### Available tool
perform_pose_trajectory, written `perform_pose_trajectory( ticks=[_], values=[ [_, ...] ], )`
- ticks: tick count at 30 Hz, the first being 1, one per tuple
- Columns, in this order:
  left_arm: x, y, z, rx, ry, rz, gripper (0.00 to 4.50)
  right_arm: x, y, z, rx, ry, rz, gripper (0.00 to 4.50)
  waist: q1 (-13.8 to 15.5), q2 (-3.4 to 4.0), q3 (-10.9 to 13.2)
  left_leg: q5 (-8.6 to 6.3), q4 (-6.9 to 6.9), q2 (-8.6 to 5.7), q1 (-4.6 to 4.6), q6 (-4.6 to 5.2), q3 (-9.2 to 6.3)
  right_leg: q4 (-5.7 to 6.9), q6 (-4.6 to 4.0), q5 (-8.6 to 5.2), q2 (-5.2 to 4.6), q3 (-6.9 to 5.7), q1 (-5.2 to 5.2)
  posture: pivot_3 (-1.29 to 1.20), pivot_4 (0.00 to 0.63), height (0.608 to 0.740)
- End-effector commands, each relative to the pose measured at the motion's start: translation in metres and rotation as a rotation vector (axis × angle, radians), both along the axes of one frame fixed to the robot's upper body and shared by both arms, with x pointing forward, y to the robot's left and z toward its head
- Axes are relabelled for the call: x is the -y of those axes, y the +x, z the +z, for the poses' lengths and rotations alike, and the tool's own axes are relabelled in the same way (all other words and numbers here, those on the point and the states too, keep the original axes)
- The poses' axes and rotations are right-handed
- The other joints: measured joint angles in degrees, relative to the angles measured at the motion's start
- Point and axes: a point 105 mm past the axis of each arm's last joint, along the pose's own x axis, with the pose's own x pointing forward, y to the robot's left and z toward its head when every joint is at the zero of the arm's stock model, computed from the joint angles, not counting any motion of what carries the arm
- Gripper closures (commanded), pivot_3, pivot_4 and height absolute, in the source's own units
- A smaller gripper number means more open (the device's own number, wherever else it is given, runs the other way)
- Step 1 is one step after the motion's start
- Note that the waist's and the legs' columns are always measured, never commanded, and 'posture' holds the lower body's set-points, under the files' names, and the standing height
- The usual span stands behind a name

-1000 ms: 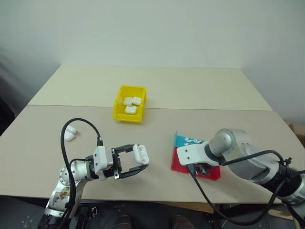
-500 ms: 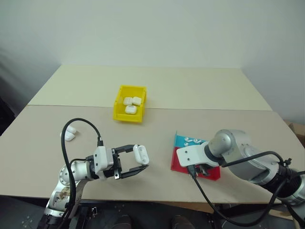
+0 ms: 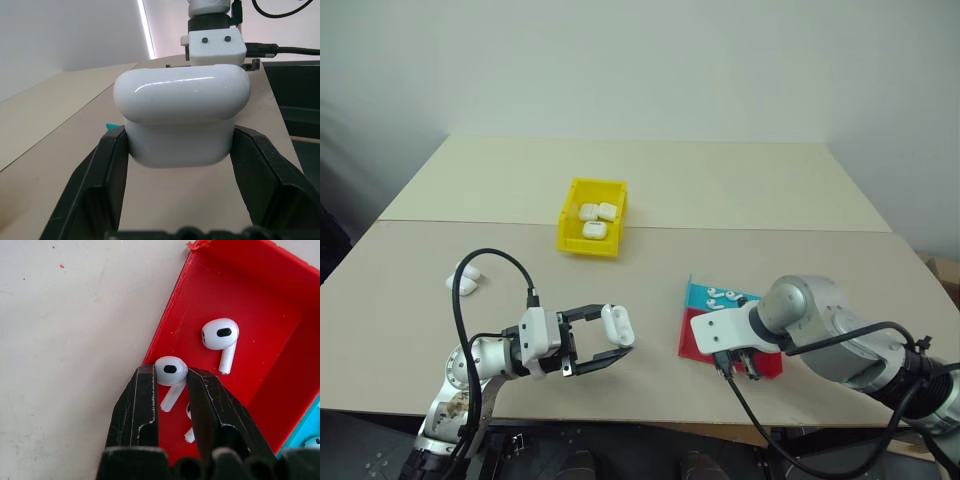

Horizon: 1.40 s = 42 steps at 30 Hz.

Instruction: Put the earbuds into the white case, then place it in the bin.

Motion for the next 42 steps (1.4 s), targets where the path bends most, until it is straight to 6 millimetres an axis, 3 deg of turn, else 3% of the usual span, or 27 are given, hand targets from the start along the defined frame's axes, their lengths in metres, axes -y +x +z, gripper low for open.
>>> perform_pose_trajectory(
  ticks=[1, 8, 11, 17, 21, 25, 34, 42],
  values=[
    [0.003, -0.002, 0.009, 0.05, -0.002, -0.013, 1.73, 0.0, 0.002, 0.01, 0.044, 0.008, 0.012, 3.81, 0.0, 0.0, 0.0, 0.0, 0.0, 0.0, 0.0, 0.0, 0.0, 0.0, 0.0, 0.0, 0.0, 0.0, 0.0, 0.0, 0.15, 0.74],
    [0.004, -0.002, 0.013, 0.054, -0.015, -0.017, 1.73, -0.001, 0.001, 0.013, 0.054, 0.018, 0.013, 3.82, 0.0, 0.0, 0.0, 0.0, 0.0, 0.0, 0.0, 0.0, 0.0, 0.0, 0.0, 0.0, 0.0, 0.0, 0.0, 0.0, 0.15, 0.74],
    [0.007, -0.004, 0.025, 0.06, -0.063, -0.037, 1.73, -0.004, -0.001, 0.027, 0.069, 0.067, 0.004, 3.82, 0.0, 0.0, 0.0, 0.0, 0.0, 0.0, -0.01, 0.0, 0.0, 0.0, 0.0, 0.0, 0.0, 0.0, -0.01, 0.0, 0.15, 0.74],
    [0.02, -0.014, 0.055, 0.069, -0.151, -0.126, 1.73, -0.005, -0.009, 0.093, 0.106, 0.342, -0.066, 3.82, 0.1, -0.01, 0.0, 0.0, 0.0, 0.0, -0.05, 0.0, -0.02, -0.04, 0.0, 0.0, 0.0, -0.02, 0.01, 0.0, 0.15, 0.74],
    [0.033, -0.018, 0.069, 0.062, -0.178, -0.188, 1.73, -0.002, -0.012, 0.14, 0.189, 0.629, -0.051, 3.82, 0.1, -0.02, 0.0, -0.01, 0.0, 0.0, -0.04, 0.01, -0.04, -0.08, 0.0, 0.0, 0.0, -0.05, 0.06, 0.0, 0.15, 0.74],
    [0.04, -0.02, 0.078, 0.054, -0.197, -0.23, 1.73, -0.005, -0.018, 0.167, 0.298, 0.903, 0.054, 3.82, 0.0, -0.03, 0.0, -0.02, -0.02, 0.0, -0.03, 0.04, -0.11, -0.19, 0.01, 0.01, 0.02, -0.1, 0.19, 0.0, 0.15, 0.74],
    [0.049, -0.029, 0.09, 0.048, -0.211, -0.314, 1.73, -0.021, -0.043, 0.199, 0.329, 1.415, 0.364, 3.82, -0.1, -0.03, 0.0, -0.03, -0.05, 0.0, -0.02, 0.05, -0.13, -0.21, 0.02, 0.02, 0.03, -0.07, 0.21, 0.0, 0.15, 0.74],
    [0.053, -0.035, 0.101, 0.07, -0.227, -0.35, 1.73, -0.028, -0.063, 0.199, 0.19, 1.597, 0.552, 3.82, -0.1, -0.02, 0.0, -0.03, -0.05, 0.01, -0.01, 0.05, -0.17, -0.25, 0.02, 0.01, 0.04, -0.12, 0.28, 0.0, 0.15, 0.74]
  ],
)
